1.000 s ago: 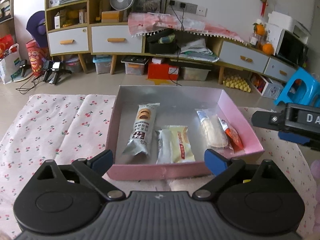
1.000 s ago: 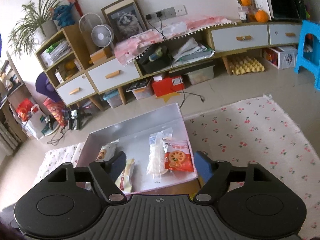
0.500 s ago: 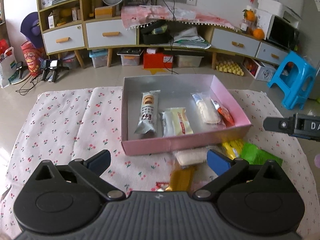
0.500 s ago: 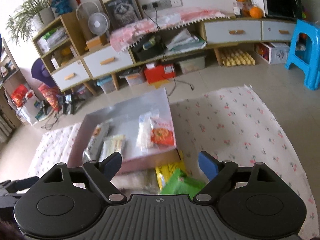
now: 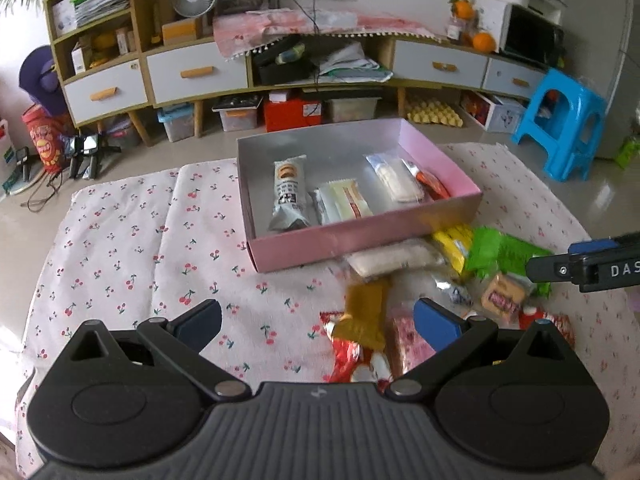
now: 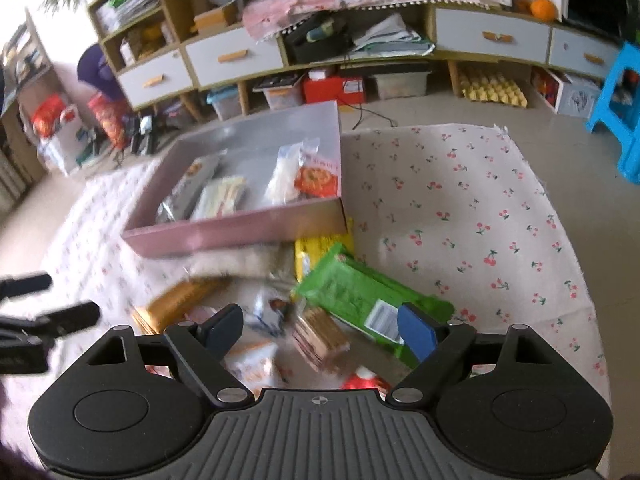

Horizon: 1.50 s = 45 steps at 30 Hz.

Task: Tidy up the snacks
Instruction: 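Grasp the pink candy packet with the left tool while the right tool grasps the brown wafer packet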

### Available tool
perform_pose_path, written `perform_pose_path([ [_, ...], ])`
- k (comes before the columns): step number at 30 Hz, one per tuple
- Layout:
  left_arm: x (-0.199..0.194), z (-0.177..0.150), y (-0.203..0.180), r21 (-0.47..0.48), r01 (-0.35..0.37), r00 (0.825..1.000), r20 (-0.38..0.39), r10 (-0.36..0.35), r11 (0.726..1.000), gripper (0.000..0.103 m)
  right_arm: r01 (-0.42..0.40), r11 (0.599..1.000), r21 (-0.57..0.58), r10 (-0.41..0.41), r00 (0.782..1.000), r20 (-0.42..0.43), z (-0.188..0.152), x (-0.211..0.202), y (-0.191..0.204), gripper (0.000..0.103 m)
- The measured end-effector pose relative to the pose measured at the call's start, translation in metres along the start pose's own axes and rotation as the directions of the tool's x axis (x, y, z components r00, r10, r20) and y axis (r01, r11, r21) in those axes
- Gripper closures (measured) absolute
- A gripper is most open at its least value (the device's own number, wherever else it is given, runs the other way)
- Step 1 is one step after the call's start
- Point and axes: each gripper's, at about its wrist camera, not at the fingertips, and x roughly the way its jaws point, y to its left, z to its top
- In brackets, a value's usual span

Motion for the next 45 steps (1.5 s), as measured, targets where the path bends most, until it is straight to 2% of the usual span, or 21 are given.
perform_pose_path([
  [4, 0.000, -0.012, -0.005, 0.037, -0.005, 1.000, -0.005, 0.005, 0.999, 0.001, 0.026, 0.999, -0.047, -0.028, 0.999, -0.022, -0.010, 0.003, -0.004, 0.017],
  [11, 0.003, -0.032, -0.025, 0.101, 0.044, 0.998, -0.059, -0.038, 0.994, 0.001, 0.022, 0.997, -0.080, -0.027, 0.998, -0.056, -0.020, 0.003, -0.010, 0.017],
  [18, 0.004, -0.040, -0.042, 0.128, 0.097, 0.994, -0.063, -0.089, 0.987, 0.005, -0.024, 0.998, -0.061, 0.019, 0.996, -0.092, -0.020, 0.006, -0.011, 0.017],
  [22, 0.007, -0.038, -0.048, 0.126, 0.131, 0.990, -0.067, -0.123, 0.983, 0.019, -0.074, 0.997, -0.004, 0.073, 0.990, -0.119, -0.019, 0.009, -0.012, 0.017],
  [28, 0.019, -0.034, -0.053, 0.064, 0.199, 0.977, -0.087, -0.193, 0.978, 0.038, -0.147, 0.979, 0.145, 0.167, 0.976, -0.138, -0.018, 0.016, -0.019, 0.017],
  [34, 0.033, -0.033, -0.066, 0.089, 0.157, 0.983, -0.111, -0.147, 0.984, 0.044, -0.177, 0.946, 0.272, 0.215, 0.969, -0.120, -0.016, 0.025, -0.024, 0.017],
  [42, 0.048, -0.034, -0.074, 0.083, 0.103, 0.986, -0.142, -0.090, 0.991, 0.049, -0.134, 0.953, 0.272, 0.169, 0.979, -0.110, -0.014, 0.036, -0.019, 0.018],
  [45, 0.051, -0.035, -0.075, 0.081, 0.083, 0.987, -0.143, -0.071, 0.993, 0.052, -0.127, 0.951, 0.280, 0.162, 0.981, -0.103, -0.014, 0.039, -0.019, 0.026],
])
